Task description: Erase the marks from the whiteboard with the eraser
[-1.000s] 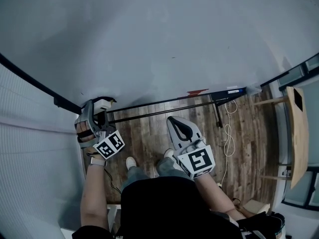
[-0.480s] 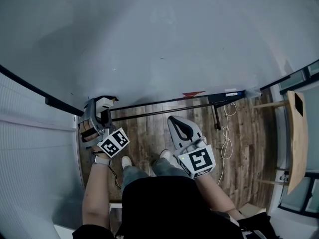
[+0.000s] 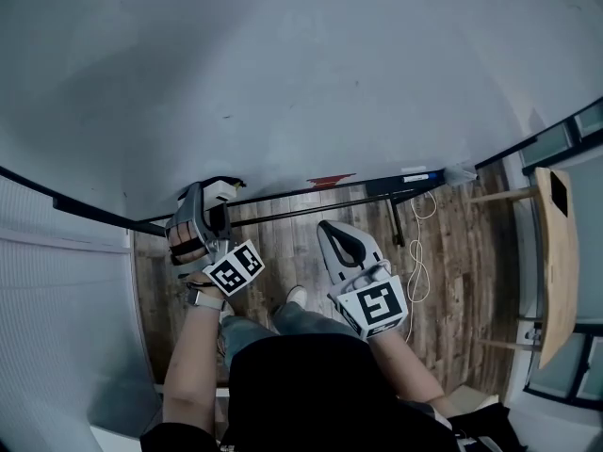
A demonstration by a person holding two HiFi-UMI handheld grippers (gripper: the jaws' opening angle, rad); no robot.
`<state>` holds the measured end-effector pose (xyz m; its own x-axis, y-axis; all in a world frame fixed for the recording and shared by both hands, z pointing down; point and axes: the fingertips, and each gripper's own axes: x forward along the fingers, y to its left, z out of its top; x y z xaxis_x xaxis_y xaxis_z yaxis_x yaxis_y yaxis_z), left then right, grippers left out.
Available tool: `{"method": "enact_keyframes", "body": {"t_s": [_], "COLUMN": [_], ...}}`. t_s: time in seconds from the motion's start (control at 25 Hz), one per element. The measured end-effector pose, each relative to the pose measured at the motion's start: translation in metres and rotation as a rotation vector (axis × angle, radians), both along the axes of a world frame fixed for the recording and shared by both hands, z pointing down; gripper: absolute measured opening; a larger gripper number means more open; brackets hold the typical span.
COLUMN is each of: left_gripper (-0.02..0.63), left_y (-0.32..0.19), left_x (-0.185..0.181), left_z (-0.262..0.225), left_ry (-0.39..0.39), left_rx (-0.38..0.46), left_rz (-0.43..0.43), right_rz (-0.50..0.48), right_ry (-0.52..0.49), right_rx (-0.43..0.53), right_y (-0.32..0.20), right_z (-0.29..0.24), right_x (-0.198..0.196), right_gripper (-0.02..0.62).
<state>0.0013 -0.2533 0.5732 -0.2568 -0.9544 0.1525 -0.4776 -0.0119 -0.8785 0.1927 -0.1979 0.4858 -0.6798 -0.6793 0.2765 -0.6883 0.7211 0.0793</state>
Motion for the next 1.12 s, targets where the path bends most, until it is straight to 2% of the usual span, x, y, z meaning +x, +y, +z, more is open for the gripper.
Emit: {"method": "enact_keyframes", "body": {"t_s": [0.16,0.32,0.48,0.6,0.72,0.84,1.0,1.12], "left_gripper": [0.264,0.264,0.264,0.264,0.264,0.264,0.262,0.262], "left_y": [-0.012,-0.026,-0.037,-0.044,-0.049,-0.049,-0.046,-0.043], "left_x": [0.041,0.093,0.128,0.152,0.175,0.181,0.176,0.165], "left_z": [-0.003,-0.005,-0.008,-0.01,-0.011,-0.012,-0.009,-0.01], "left_ry": [0.049,0.014,0.066,0.056,0.028,-0.007,-0.166,-0.228], "left_rx": [0.007,0.003,0.006,-0.003,-0.014,-0.018,-0.013,0.014], "left_rz": [-0.019,0.054,0.046,0.085,0.142,0.173,0.248,0.265], "right_rz": [0.024,0.065,0.097,0.131,0.162,0.155,0.149,0.145], "right_ry": [0.0,0.006,0.002,0.006,0.012,0.006,0.011,0.018], "right_rx": [-0.003,-0.018,-0.012,-0.02,-0.03,-0.023,-0.023,-0.024], "right_y": [-0.006,-0.011,-0.012,-0.013,-0.013,-0.007,-0.005,-0.004], "right_z": [0.004,0.008,0.007,0.009,0.009,0.009,0.009,0.012], "right_x": [0.044,0.081,0.111,0.131,0.141,0.138,0.129,0.12], "right_gripper": [0.026,0.026,0.026,0.026,0.026,0.026,0.026,0.026]}}
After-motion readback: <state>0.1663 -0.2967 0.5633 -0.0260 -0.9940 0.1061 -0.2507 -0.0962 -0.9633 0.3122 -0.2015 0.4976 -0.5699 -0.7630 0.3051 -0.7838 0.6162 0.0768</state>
